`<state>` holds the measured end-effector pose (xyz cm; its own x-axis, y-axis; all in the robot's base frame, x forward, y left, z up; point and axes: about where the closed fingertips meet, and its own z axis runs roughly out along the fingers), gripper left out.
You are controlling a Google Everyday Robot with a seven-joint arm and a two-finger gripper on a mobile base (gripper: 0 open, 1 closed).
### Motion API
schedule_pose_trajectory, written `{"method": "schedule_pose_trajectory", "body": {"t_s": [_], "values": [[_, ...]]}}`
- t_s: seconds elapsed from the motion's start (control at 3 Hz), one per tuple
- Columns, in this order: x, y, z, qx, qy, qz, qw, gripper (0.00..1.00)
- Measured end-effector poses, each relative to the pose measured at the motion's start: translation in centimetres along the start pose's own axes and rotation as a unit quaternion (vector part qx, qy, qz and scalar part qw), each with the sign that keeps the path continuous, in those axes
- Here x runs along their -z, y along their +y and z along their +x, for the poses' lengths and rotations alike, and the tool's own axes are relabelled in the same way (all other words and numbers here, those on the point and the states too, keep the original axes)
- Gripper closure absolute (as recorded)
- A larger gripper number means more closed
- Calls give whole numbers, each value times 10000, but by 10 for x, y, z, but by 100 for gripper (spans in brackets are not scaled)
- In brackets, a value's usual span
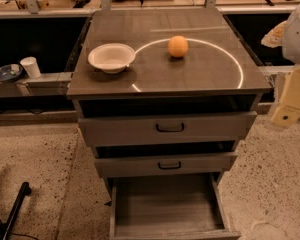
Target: Place orange into bottom drawer
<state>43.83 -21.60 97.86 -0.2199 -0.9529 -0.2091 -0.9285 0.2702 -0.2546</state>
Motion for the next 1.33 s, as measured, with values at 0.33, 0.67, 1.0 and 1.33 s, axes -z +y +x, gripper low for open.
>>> {"method": "schedule_pose_trajectory", "body": {"t_s": [0.33,0.67,1.0,1.33], "values": [[0,0,0,0,0,0,10000,0],[-11,-26,-18,-169,-169,193,9995,0],[-46,-102,-73,-221,-636,421,9968,0],[-77,-165,-115,-414,-1301,643,9886,0]]}}
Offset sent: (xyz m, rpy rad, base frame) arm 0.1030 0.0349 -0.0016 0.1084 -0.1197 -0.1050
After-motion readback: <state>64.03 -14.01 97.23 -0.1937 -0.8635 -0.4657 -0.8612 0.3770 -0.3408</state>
